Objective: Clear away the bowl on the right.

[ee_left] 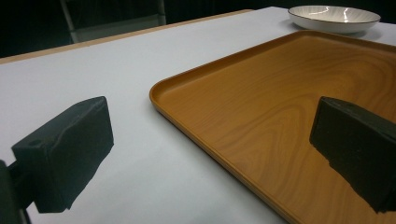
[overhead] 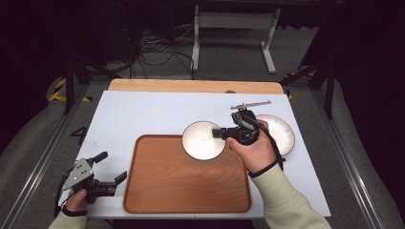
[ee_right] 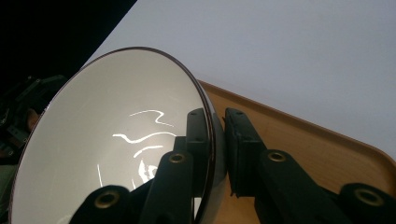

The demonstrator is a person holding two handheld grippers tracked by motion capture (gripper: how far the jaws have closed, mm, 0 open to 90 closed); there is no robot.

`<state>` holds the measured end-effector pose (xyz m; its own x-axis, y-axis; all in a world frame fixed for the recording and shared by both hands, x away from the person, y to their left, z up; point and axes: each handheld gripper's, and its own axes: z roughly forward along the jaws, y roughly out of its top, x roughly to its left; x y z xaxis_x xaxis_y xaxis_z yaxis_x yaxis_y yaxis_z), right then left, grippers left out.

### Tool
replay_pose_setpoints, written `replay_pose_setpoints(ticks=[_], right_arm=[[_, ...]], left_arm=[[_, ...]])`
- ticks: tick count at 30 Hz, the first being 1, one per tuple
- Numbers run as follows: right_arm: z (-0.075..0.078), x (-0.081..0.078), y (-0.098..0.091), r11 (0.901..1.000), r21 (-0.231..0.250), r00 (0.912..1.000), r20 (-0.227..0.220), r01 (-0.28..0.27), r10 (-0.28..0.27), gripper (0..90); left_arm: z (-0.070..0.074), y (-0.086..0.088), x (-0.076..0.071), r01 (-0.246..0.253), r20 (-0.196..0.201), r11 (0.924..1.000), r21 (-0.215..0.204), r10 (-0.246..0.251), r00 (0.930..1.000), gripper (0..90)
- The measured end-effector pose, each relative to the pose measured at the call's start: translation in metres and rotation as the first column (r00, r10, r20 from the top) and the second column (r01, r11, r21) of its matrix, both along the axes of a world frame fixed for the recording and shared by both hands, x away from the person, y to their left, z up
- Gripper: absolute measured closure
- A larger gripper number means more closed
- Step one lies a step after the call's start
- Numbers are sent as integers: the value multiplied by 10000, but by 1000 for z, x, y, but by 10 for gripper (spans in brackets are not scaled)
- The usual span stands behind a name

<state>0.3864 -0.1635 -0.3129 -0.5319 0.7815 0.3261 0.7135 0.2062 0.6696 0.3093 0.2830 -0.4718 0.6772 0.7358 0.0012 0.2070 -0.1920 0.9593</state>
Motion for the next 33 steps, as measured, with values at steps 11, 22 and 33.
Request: replay_pose_setpoints(ticks=[11,22,33], right_arm=[[-21,-2,19,9991,-50,9985,-348,-426,424,807],[-48,-1,30,9980,-218,9962,-655,-596,581,804],[-70,1,35,9973,-356,9941,-900,-645,611,802]], left_arm=[[0,0,0,-5,-14,10000,0,5,10000,3],[0,0,0,5,1,10000,4,-5,10000,3],[0,0,0,7,2,10000,7,-7,10000,3]])
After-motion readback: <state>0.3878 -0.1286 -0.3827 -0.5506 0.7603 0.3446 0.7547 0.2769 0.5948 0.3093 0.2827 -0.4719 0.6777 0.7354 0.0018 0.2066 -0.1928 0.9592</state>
